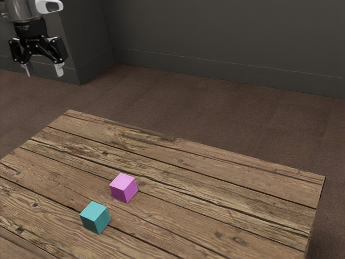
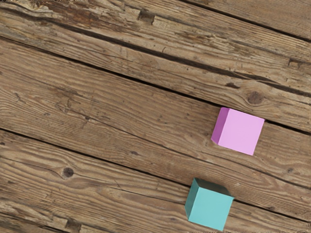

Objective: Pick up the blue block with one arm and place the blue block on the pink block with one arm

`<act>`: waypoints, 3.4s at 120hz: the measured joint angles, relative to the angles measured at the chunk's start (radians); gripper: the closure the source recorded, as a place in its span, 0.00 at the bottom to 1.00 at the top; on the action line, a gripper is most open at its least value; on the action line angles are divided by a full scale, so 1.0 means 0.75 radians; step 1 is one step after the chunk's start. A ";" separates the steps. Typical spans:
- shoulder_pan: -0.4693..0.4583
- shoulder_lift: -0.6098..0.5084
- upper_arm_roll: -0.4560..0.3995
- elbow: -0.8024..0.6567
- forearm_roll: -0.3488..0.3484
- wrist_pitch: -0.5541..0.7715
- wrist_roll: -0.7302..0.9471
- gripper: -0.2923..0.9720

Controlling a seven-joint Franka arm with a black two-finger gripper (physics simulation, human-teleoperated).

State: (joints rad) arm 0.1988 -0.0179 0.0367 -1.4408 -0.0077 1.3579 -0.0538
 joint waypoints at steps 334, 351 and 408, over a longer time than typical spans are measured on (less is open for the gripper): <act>-0.275 -0.058 -0.061 -1.586 0.092 1.505 0.234 0.23; -0.275 -0.075 -0.061 -1.588 0.093 1.509 0.233 0.28; -0.275 -0.099 -0.062 -1.581 0.099 1.511 0.222 0.45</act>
State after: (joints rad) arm -0.0075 -0.0922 -0.0095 -2.6263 0.0669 2.4909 0.1129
